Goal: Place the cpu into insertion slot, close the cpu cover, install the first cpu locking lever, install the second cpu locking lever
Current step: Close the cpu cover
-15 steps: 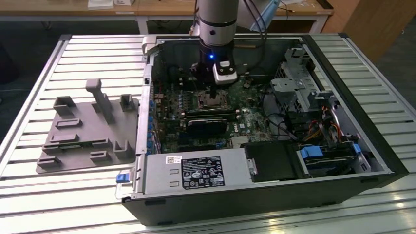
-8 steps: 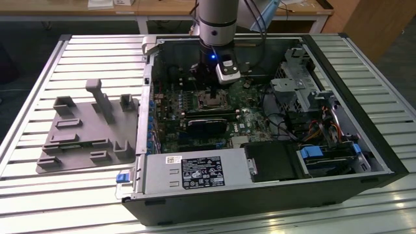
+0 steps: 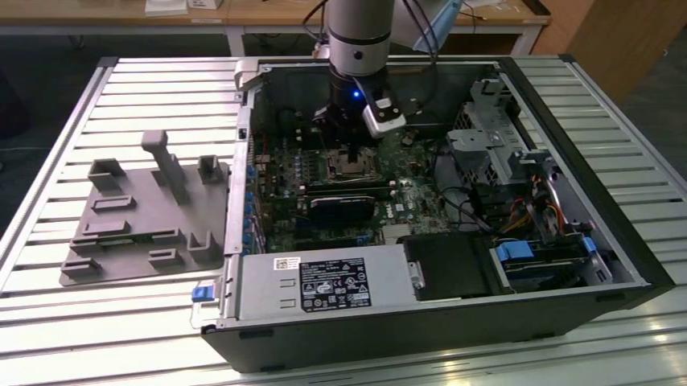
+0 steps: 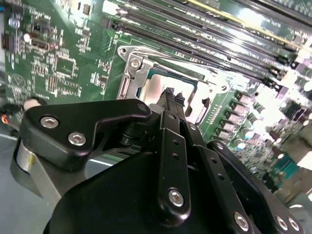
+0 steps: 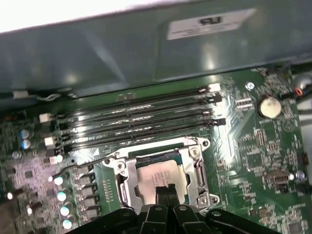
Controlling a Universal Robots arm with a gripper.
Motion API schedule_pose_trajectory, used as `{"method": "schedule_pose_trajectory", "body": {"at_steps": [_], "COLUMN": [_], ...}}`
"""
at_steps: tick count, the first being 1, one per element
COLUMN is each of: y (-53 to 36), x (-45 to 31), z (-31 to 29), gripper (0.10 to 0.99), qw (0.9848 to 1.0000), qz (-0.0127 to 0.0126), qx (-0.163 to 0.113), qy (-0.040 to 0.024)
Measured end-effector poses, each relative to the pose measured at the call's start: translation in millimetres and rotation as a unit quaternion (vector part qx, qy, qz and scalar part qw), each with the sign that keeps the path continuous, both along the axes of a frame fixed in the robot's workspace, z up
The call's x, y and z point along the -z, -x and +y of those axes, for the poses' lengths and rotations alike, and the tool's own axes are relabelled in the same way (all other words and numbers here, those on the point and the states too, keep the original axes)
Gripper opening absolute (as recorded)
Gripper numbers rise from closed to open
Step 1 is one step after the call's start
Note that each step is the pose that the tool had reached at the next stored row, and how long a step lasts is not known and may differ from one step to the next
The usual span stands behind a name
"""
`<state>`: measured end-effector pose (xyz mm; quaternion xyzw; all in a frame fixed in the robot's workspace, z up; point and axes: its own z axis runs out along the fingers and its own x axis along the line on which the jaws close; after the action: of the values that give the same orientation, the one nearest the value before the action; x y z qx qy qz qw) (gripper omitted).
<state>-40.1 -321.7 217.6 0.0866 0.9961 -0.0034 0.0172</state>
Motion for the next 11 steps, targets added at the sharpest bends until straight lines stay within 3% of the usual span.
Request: {"method": "schedule_pose_trajectory", "body": {"at_steps": [4, 11], "y": [0.0, 1.5], "x": [0.2, 1.5], "z": [-0.1, -2.5], "gripper": [0.106, 0.106], "qw": [0.9997, 0.9996], "qz": [0.0, 0.0], "qx": [-0.026, -0.027], "qy": [0.002, 0.0026]}}
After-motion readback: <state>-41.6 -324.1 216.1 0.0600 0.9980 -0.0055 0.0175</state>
